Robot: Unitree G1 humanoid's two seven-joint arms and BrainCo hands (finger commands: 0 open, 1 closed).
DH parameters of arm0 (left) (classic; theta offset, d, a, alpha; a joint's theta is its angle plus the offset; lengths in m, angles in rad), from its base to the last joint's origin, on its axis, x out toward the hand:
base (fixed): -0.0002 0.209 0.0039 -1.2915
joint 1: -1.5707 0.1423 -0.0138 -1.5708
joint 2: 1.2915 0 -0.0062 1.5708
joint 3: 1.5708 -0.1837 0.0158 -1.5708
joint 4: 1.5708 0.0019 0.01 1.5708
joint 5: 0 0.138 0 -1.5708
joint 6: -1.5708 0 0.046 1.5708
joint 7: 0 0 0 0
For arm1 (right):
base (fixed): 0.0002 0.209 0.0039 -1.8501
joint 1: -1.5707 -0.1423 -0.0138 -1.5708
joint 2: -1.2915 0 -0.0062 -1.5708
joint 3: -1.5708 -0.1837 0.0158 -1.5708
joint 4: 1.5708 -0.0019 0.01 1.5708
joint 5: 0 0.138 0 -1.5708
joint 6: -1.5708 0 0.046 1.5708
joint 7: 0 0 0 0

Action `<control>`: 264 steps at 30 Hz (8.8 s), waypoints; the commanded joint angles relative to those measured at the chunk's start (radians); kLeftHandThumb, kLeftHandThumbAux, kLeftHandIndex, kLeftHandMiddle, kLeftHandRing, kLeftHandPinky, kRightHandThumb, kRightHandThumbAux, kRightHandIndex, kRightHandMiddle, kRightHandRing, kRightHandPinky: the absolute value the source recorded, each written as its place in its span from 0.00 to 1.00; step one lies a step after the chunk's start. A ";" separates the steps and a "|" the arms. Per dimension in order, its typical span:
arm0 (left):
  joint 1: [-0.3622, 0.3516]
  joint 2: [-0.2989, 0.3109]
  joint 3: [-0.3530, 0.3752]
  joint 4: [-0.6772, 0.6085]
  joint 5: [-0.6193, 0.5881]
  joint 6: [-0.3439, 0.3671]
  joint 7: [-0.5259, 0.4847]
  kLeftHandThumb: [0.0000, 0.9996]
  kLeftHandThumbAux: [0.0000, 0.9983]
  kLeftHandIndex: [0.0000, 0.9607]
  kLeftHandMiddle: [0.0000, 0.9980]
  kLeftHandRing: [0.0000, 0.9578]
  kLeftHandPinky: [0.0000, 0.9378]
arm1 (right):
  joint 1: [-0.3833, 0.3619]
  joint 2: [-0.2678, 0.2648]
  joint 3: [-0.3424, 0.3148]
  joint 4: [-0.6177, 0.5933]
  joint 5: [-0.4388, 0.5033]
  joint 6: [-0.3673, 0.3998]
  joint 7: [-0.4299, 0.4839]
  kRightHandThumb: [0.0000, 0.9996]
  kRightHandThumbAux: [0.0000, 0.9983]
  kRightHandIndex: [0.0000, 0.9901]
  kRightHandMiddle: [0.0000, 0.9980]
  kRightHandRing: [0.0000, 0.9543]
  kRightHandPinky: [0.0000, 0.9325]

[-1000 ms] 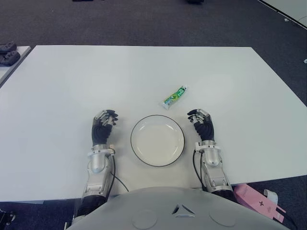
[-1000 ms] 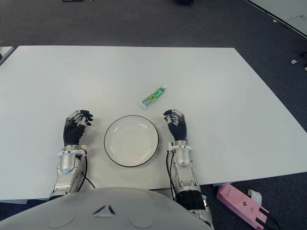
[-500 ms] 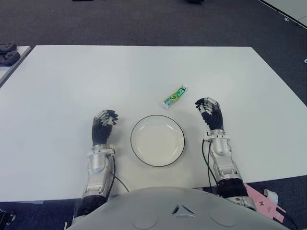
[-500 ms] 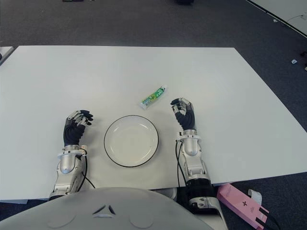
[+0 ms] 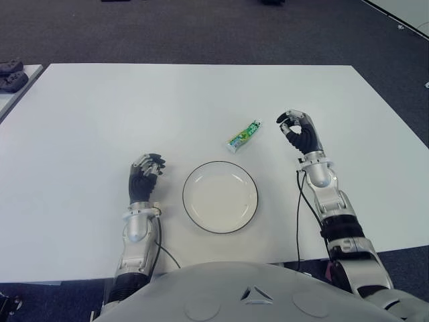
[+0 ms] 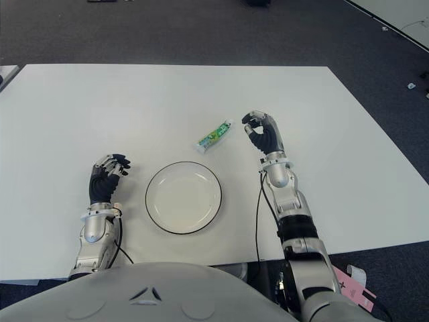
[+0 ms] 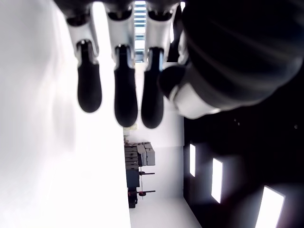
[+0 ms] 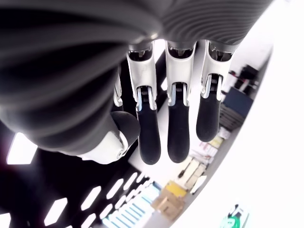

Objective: Put the toothpaste on the table into the plate.

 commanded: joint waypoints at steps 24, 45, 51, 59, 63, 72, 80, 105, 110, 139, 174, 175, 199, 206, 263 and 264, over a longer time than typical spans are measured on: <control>0.030 -0.020 -0.004 0.020 0.012 0.071 0.029 0.70 0.73 0.45 0.49 0.53 0.56 | -0.481 -0.140 0.316 0.684 -0.264 -0.282 0.010 0.70 0.72 0.41 0.28 0.29 0.31; 0.039 -0.029 -0.004 0.009 0.015 0.073 0.036 0.70 0.73 0.45 0.50 0.53 0.57 | -0.676 -0.116 0.528 0.821 -0.450 -0.249 -0.104 0.57 0.45 0.01 0.00 0.00 0.00; 0.046 -0.031 -0.005 0.004 0.020 0.071 0.039 0.70 0.73 0.45 0.50 0.54 0.57 | -0.711 -0.108 0.587 0.843 -0.505 -0.226 -0.150 0.58 0.35 0.00 0.00 0.00 0.00; 0.060 -0.034 -0.010 -0.006 0.025 0.067 0.042 0.70 0.73 0.45 0.50 0.54 0.56 | -0.736 -0.082 0.667 0.878 -0.575 -0.189 -0.214 0.57 0.25 0.00 0.00 0.00 0.00; 0.067 -0.038 -0.011 -0.013 0.024 0.068 0.041 0.70 0.73 0.45 0.50 0.53 0.56 | -0.746 -0.065 0.710 0.892 -0.611 -0.167 -0.230 0.58 0.22 0.00 0.00 0.00 0.00; 0.081 -0.048 -0.011 -0.023 0.028 0.069 0.049 0.70 0.73 0.45 0.49 0.54 0.57 | -0.768 -0.037 0.782 0.914 -0.663 -0.133 -0.237 0.58 0.17 0.00 0.00 0.00 0.00; 0.094 -0.055 -0.013 -0.040 0.030 0.088 0.059 0.70 0.72 0.45 0.50 0.55 0.58 | -0.765 0.011 0.829 0.935 -0.693 -0.090 -0.227 0.57 0.14 0.00 0.00 0.00 0.00; 0.126 -0.046 -0.009 -0.049 0.024 0.055 0.050 0.70 0.73 0.45 0.54 0.58 0.58 | -0.730 0.084 0.914 0.961 -0.735 -0.037 -0.194 0.58 0.09 0.00 0.00 0.00 0.00; 0.136 -0.046 -0.009 -0.055 0.029 0.052 0.054 0.70 0.73 0.45 0.54 0.58 0.58 | -0.709 0.092 0.927 0.966 -0.742 -0.016 -0.180 0.59 0.09 0.00 0.00 0.00 0.00; 0.201 -0.026 -0.002 -0.133 -0.025 0.073 0.006 0.70 0.73 0.45 0.54 0.58 0.57 | -0.555 0.062 0.906 0.974 -0.693 0.035 -0.124 0.57 0.10 0.00 0.00 0.00 0.00; 0.218 -0.026 -0.002 -0.176 -0.030 0.065 0.001 0.70 0.73 0.45 0.52 0.55 0.57 | -0.350 -0.034 0.658 0.951 -0.419 -0.045 -0.092 0.53 0.13 0.00 0.00 0.00 0.00; 0.218 -0.025 -0.002 -0.176 -0.030 0.065 0.000 0.70 0.73 0.45 0.52 0.55 0.57 | -0.349 -0.034 0.656 0.951 -0.418 -0.043 -0.090 0.53 0.12 0.00 0.00 0.00 0.00; 0.224 -0.025 -0.005 -0.202 -0.039 0.089 -0.009 0.70 0.73 0.45 0.53 0.56 0.57 | -0.332 -0.025 0.558 0.944 -0.343 0.004 -0.079 0.61 0.31 0.11 0.19 0.20 0.27; 0.225 -0.026 -0.002 -0.203 -0.047 0.091 -0.016 0.70 0.73 0.45 0.54 0.57 0.58 | -0.339 -0.020 0.532 0.939 -0.328 -0.010 -0.101 0.70 0.34 0.27 0.37 0.38 0.38; 0.202 -0.036 0.008 -0.189 -0.063 0.092 -0.020 0.69 0.73 0.45 0.56 0.57 0.57 | -0.492 -0.110 0.570 0.792 -0.402 -0.137 -0.317 0.73 0.71 0.44 0.88 0.91 0.93; 0.201 -0.037 0.009 -0.189 -0.063 0.095 -0.019 0.69 0.73 0.45 0.56 0.57 0.57 | -0.492 -0.112 0.569 0.786 -0.402 -0.146 -0.330 0.73 0.71 0.44 0.88 0.91 0.93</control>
